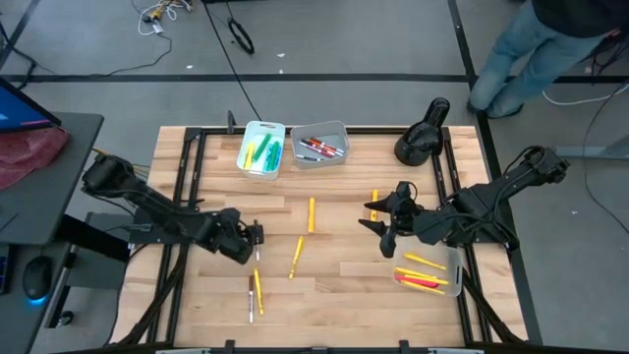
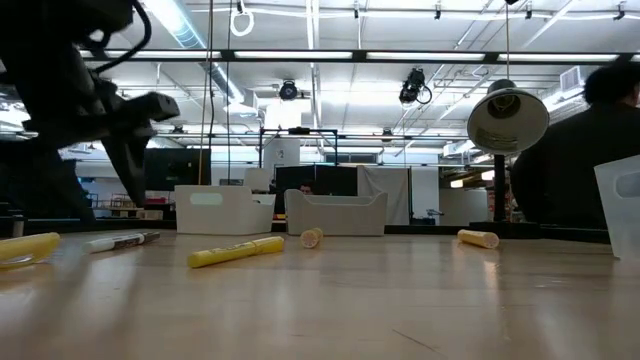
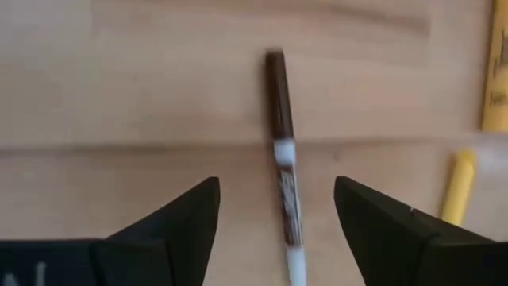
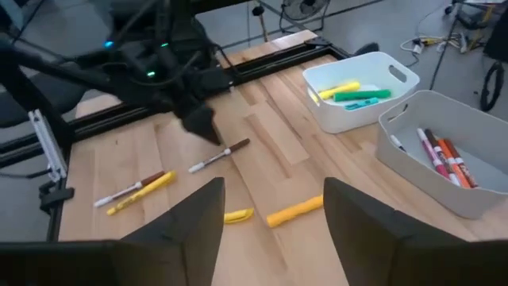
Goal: Pick & Place Markers
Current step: Put the brown marker pen into the gray bin
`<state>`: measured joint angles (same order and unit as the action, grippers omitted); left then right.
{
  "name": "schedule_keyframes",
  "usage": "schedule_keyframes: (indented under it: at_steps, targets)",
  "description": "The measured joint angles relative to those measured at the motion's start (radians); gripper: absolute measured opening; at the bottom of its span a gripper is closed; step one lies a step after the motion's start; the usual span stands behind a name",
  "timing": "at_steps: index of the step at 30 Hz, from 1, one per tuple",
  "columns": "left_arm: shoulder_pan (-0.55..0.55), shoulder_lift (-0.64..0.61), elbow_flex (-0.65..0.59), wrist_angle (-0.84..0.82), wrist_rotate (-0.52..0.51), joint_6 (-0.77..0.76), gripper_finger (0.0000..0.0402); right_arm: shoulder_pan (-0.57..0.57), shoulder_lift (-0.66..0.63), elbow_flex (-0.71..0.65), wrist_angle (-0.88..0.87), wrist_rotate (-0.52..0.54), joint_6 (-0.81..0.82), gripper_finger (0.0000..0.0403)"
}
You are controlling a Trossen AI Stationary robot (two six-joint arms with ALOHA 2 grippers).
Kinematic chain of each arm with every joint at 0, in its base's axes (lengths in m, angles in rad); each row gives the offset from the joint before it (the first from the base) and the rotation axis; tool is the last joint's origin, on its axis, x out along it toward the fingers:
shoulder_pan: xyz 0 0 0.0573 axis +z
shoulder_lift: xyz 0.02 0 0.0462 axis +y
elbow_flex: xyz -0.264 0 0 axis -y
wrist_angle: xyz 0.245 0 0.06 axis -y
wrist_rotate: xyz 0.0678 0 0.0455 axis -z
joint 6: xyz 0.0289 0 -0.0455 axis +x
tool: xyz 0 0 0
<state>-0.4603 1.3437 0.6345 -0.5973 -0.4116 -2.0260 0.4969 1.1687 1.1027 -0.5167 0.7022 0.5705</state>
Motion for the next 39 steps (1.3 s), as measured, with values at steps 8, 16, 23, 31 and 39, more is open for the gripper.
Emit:
schedule_keyframes:
  at_steps: [8,16,23,31,39]
  targets:
    - [0.082,0.065,-0.028,0.073,-0.071,0.127,0.0214,0.0,-0.015,0.0,0.0,-0.033,-0.037,0.0208]
    - [0.106,0.243,0.039,0.061,-0.033,0.177,0.0165,0.001,-0.045,0.0,-0.016,-0.048,-0.056,0.0208]
    - [0.097,0.3,0.093,-0.007,-0.049,0.207,0.0084,0.001,-0.059,0.0,-0.025,-0.047,-0.1,0.0208]
    - [0.104,0.292,0.092,0.01,-0.083,0.127,0.0039,0.001,-0.059,0.0,-0.031,-0.045,-0.144,0.0208]
    - [0.136,0.156,0.157,0.059,-0.31,0.23,0.0039,-0.064,-0.059,0.0,-0.127,-0.128,-0.068,0.0208]
